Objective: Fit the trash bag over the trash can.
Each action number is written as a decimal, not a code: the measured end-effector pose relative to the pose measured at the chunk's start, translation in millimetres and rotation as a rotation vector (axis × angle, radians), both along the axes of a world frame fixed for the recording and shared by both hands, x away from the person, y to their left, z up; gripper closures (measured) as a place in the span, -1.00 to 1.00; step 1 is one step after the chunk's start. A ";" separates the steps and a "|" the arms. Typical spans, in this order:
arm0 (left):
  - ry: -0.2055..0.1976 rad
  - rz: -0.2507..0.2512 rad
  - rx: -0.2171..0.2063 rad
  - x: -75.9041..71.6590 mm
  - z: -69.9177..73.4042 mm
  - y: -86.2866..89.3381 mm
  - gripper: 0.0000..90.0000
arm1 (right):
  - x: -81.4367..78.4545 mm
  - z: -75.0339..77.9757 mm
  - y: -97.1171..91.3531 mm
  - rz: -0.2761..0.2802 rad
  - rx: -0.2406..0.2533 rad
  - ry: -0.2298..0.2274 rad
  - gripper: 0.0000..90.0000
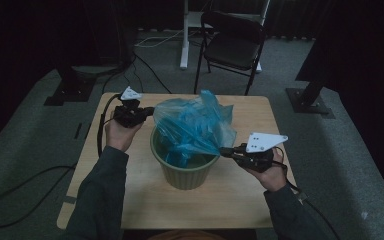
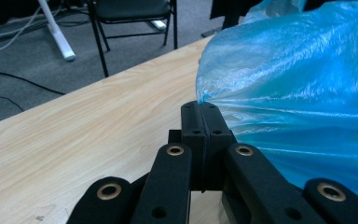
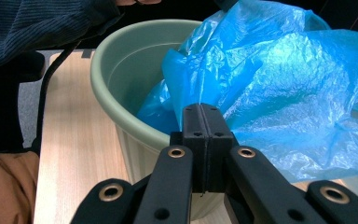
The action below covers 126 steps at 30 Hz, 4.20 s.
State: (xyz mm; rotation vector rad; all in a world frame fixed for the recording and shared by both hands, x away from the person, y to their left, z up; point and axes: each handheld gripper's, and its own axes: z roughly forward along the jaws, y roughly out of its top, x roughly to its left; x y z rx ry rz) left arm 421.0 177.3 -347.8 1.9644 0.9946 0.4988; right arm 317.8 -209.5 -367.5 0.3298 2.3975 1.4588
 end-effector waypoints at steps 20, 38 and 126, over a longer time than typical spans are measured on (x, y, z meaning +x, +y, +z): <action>-0.064 -0.294 -0.009 -22.2 27.6 -67.4 0.22 | 5.2 -0.9 13.5 0.020 -0.001 -0.013 1.00; 0.003 -0.383 0.081 -30.6 17.9 -121.0 0.47 | 2.4 1.8 32.5 0.019 -0.060 -0.082 1.00; 0.005 -0.090 -0.111 -69.4 -43.2 22.1 1.00 | 110.4 22.9 61.1 -0.160 -0.095 0.199 1.00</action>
